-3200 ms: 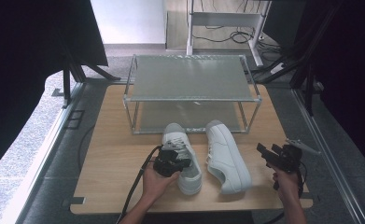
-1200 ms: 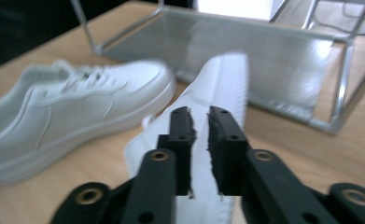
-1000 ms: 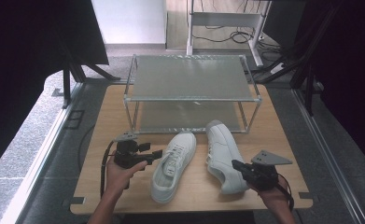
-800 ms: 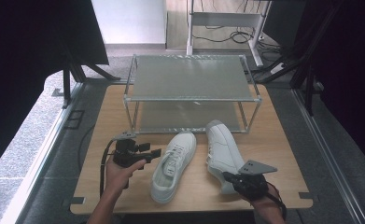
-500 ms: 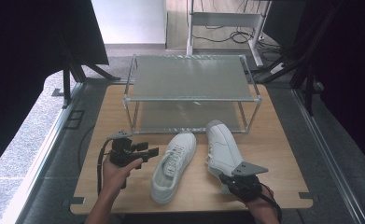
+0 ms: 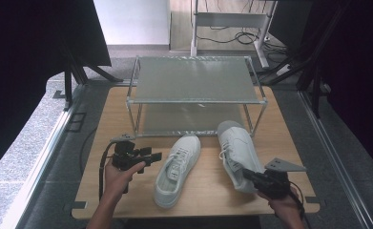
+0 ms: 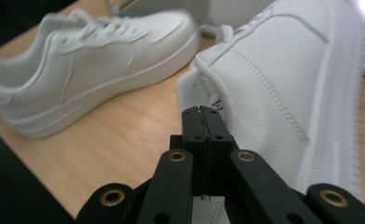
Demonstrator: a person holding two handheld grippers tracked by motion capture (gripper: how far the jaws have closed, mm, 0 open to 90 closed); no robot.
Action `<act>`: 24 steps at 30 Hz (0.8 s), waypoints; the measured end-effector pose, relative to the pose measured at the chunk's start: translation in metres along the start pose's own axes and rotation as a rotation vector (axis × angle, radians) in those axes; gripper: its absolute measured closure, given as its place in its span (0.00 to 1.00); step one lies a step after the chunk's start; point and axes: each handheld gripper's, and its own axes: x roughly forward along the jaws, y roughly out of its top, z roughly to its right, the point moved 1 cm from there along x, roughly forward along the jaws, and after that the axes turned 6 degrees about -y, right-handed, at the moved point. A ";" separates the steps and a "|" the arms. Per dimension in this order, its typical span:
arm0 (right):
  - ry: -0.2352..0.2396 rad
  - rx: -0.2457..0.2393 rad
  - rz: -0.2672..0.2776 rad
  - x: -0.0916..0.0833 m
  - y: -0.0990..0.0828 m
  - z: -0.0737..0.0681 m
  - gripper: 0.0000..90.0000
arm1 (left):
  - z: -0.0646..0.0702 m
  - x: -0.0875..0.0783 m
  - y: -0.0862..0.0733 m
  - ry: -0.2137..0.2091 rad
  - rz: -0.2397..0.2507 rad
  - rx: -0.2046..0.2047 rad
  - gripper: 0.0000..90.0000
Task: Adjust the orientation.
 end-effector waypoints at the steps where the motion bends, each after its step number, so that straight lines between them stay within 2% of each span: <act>1: -0.003 0.018 0.009 -0.002 0.000 0.006 1.00 | -0.001 -0.001 0.000 -0.003 0.000 -0.003 0.43; 5: -0.040 0.124 0.036 -0.009 -0.004 0.038 1.00 | -0.002 -0.001 0.000 0.001 -0.003 -0.004 0.43; 6: -0.057 0.132 0.025 -0.009 -0.005 0.046 1.00 | -0.002 -0.001 0.000 -0.002 -0.004 -0.006 0.44; 7: -0.065 0.138 -0.014 -0.007 -0.007 0.054 1.00 | -0.003 -0.001 0.000 -0.004 -0.007 -0.006 0.44; 8: -0.066 0.144 -0.017 -0.006 -0.010 0.058 1.00 | -0.003 -0.001 0.000 -0.004 -0.008 -0.008 0.44; 9: -0.044 0.170 -0.012 -0.005 -0.012 0.061 1.00 | -0.003 -0.001 0.000 -0.005 -0.007 -0.008 0.44; 10: -0.050 0.162 -0.020 -0.005 -0.012 0.062 1.00 | -0.003 -0.001 0.000 -0.006 -0.006 -0.009 0.44; 11: -0.038 0.157 -0.005 -0.007 -0.011 0.060 1.00 | -0.003 -0.001 0.000 -0.007 -0.007 -0.008 0.43; 13: -0.085 0.107 -0.001 -0.010 -0.007 0.052 1.00 | -0.003 -0.001 0.000 -0.009 -0.008 -0.007 0.43; 17: -0.086 0.068 0.040 -0.016 -0.002 0.033 1.00 | -0.003 -0.001 -0.001 -0.009 -0.011 -0.005 0.43; 20: -0.073 0.013 0.032 -0.013 -0.004 0.016 0.99 | -0.002 0.001 -0.001 -0.015 -0.018 0.000 0.43; 24: -0.124 -0.007 -0.007 -0.008 -0.019 0.010 0.98 | -0.003 0.002 -0.002 -0.014 -0.024 -0.003 0.43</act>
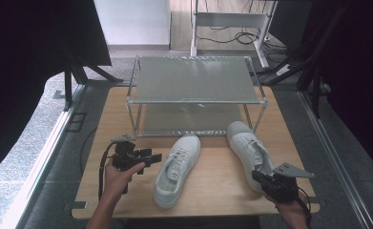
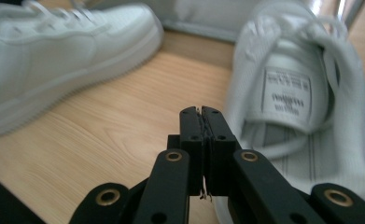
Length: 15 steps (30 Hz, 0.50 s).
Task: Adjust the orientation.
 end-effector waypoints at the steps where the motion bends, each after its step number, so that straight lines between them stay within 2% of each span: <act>1: -0.013 0.001 -0.003 0.000 -0.002 0.001 1.00 | 0.000 0.000 0.000 0.001 0.000 -0.003 0.43; 3: -0.015 0.015 0.001 -0.001 -0.004 0.004 1.00 | -0.001 0.000 0.000 0.002 0.000 -0.002 0.43; 5: -0.041 -0.005 -0.006 -0.003 -0.003 0.005 1.00 | -0.001 0.000 0.000 0.000 -0.002 -0.005 0.43; 8: -0.036 -0.004 -0.007 -0.006 -0.004 0.008 1.00 | -0.002 -0.001 0.000 0.001 -0.003 0.000 0.43; 15: -0.029 0.022 0.009 -0.020 -0.008 0.027 1.00 | -0.005 -0.003 0.000 0.006 0.007 -0.015 0.43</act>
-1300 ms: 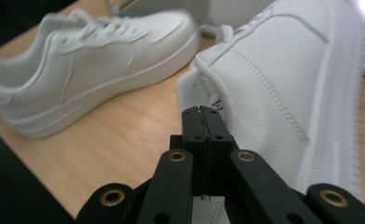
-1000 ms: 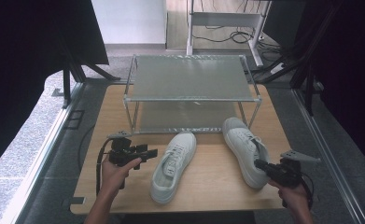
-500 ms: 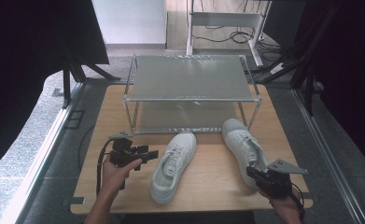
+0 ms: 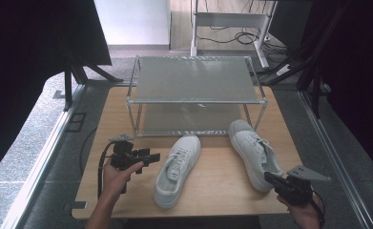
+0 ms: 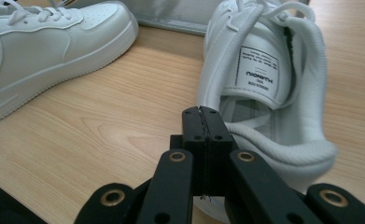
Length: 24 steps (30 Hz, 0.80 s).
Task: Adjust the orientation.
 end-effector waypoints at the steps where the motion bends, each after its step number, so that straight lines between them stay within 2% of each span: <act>1: -0.002 -0.003 0.000 -0.001 0.000 0.001 1.00 | 0.000 0.000 0.000 0.000 0.001 -0.003 0.43; 4: -0.010 -0.023 -0.014 0.001 0.002 -0.002 1.00 | 0.001 0.001 0.000 -0.002 0.000 -0.002 0.43; 7: 0.004 -0.057 -0.037 0.010 0.001 -0.014 1.00 | 0.001 0.002 0.000 -0.003 -0.005 0.001 0.43; 9: -0.023 -0.078 -0.035 0.015 0.002 -0.020 1.00 | 0.001 0.002 0.000 -0.003 -0.011 0.004 0.43; 10: -0.020 -0.083 -0.038 0.015 0.003 -0.021 1.00 | 0.001 0.002 0.000 -0.003 -0.010 0.002 0.42; 17: -0.056 -0.055 -0.020 0.007 0.001 -0.010 1.00 | -0.001 0.000 0.000 0.001 -0.007 0.000 0.42; 22: -0.106 -0.091 -0.027 0.003 0.004 -0.009 1.00 | -0.002 -0.001 0.000 -0.002 -0.004 -0.004 0.42; 24: -0.101 -0.087 -0.026 0.002 0.004 -0.007 1.00 | -0.002 -0.001 0.000 -0.004 -0.002 -0.007 0.42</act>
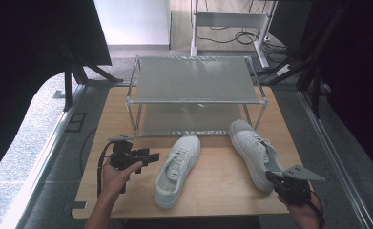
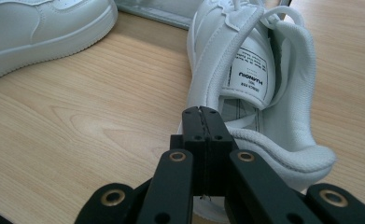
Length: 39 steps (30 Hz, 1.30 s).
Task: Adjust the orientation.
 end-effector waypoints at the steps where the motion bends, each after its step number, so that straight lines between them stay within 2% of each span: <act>1: 0.003 0.002 0.000 0.000 0.000 0.000 1.00 | 0.000 0.000 0.000 0.000 0.002 0.000 0.42; 5: 0.021 0.002 -0.006 0.001 -0.001 0.001 1.00 | -0.001 -0.002 0.000 -0.001 0.008 -0.005 0.42; 10: 0.060 -0.009 -0.021 0.008 -0.002 -0.009 1.00 | -0.001 -0.003 0.000 -0.007 0.016 -0.010 0.43; 13: 0.030 -0.041 -0.022 0.011 -0.002 -0.018 1.00 | 0.000 -0.004 0.001 -0.026 0.029 -0.010 0.43; 15: 0.030 -0.039 -0.028 0.014 -0.003 -0.023 1.00 | 0.002 -0.004 0.002 -0.020 0.027 0.000 0.43; 18: 0.053 -0.090 -0.071 0.027 -0.007 -0.043 1.00 | 0.003 -0.003 0.002 -0.013 0.021 0.010 0.43; 20: 0.027 -0.132 -0.101 0.036 -0.009 -0.054 1.00 | 0.003 -0.002 0.002 -0.006 0.015 0.012 0.43; 21: 0.013 -0.139 -0.109 0.038 -0.010 -0.055 1.00 | 0.002 -0.002 0.001 -0.003 0.015 0.010 0.43; 24: -0.082 -0.149 -0.143 0.038 -0.016 -0.044 1.00 | 0.001 -0.004 0.001 -0.003 0.022 0.004 0.43; 26: -0.055 -0.113 -0.138 0.034 -0.020 -0.037 1.00 | 0.002 -0.004 0.002 0.002 0.028 0.010 0.43; 28: -0.083 -0.119 -0.139 0.029 -0.022 -0.032 1.00 | 0.005 -0.004 0.003 -0.004 0.028 0.021 0.43; 33: -0.075 -0.075 -0.132 0.022 -0.024 -0.016 1.00 | 0.006 -0.002 0.003 0.003 0.014 0.033 0.43; 36: -0.042 -0.054 -0.128 0.019 -0.027 -0.009 1.00 | 0.005 -0.001 0.002 0.004 0.010 0.028 0.43; 39: -0.020 -0.051 -0.127 0.020 -0.027 -0.008 1.00 | 0.005 0.000 0.002 0.008 0.006 0.030 0.43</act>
